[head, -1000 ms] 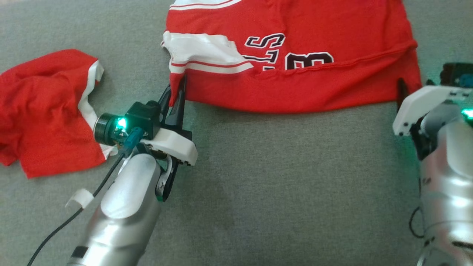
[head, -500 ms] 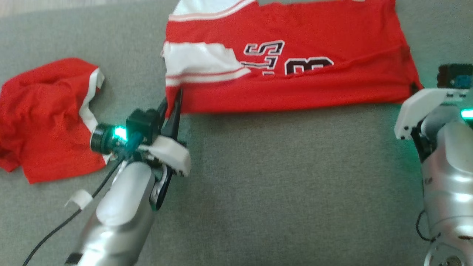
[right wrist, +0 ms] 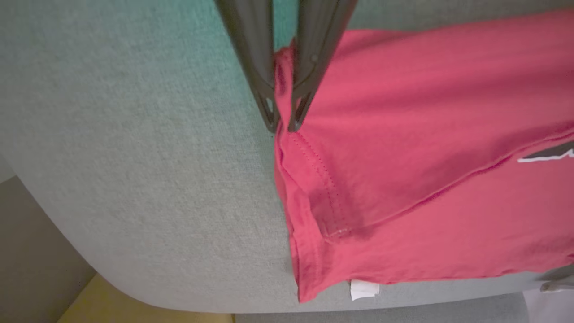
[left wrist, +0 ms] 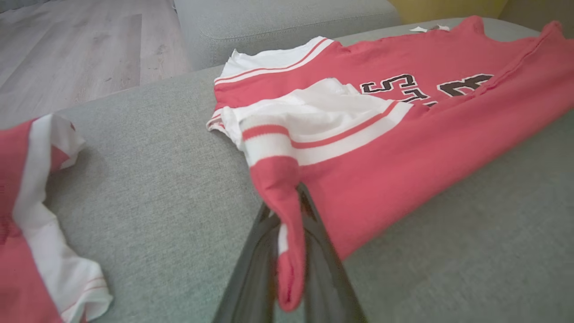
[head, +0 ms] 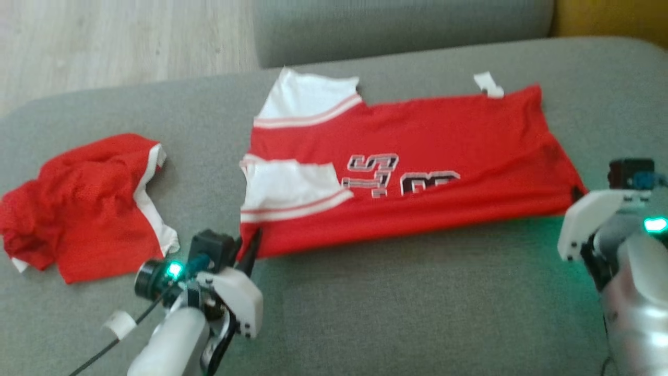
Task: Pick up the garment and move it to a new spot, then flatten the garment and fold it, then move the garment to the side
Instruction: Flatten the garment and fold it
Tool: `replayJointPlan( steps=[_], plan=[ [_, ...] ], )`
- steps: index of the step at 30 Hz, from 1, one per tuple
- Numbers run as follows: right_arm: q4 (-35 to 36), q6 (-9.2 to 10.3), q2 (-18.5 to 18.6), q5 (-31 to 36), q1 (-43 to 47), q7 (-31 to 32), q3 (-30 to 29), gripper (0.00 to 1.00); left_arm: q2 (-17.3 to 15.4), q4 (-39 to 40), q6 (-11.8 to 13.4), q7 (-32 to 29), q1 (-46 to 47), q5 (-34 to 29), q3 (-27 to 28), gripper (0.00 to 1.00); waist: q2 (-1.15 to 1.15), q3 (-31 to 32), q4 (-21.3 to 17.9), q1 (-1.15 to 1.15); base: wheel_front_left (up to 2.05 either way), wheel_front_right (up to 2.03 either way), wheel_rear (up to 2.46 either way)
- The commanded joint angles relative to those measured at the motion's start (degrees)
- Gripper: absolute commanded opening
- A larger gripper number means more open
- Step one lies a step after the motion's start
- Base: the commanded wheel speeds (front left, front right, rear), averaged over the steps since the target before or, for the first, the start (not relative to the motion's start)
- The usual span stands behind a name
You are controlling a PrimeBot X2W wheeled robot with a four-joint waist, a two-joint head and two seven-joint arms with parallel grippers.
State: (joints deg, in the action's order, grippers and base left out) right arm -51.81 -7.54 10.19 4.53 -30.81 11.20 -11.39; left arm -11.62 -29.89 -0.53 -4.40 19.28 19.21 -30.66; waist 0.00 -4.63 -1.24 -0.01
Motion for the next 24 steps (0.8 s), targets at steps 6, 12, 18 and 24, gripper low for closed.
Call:
replayJointPlan(
  steps=[6, 12, 18, 24],
  plan=[
    [11.6, 0.05, 2.2, -4.5, 8.2, 3.9, 0.8, 0.0, -4.1, 8.8, 1.0, -5.0, -3.8, 0.6, 0.5, 0.0, 0.0, 2.1, 0.5, 0.01, 0.0, 0.0, 0.0],
    [22.7, 0.05, -0.5, -6.6, 15.5, 7.8, -1.7, 0.0, -4.8, 13.0, 2.6, -6.6, -6.7, 0.6, 0.0, 0.0, 0.0, 2.1, 0.2, 0.01, 0.0, 0.0, 0.0],
    [29.9, 0.05, -2.7, -5.9, 18.1, 5.9, -4.0, 1.0, -4.0, 14.4, 4.6, -4.7, -6.9, 0.8, 1.0, 1.0, 0.0, 1.1, -0.1, 0.01, 0.0, 0.0, 0.0],
    [35.3, 0.05, -5.5, -7.3, 17.2, -6.8, -3.9, 1.0, -0.8, 16.0, 7.2, 4.6, -4.9, 2.0, 4.5, 1.0, 0.0, 0.1, -0.4, 0.01, 0.0, 0.0, 0.0]
  ],
)
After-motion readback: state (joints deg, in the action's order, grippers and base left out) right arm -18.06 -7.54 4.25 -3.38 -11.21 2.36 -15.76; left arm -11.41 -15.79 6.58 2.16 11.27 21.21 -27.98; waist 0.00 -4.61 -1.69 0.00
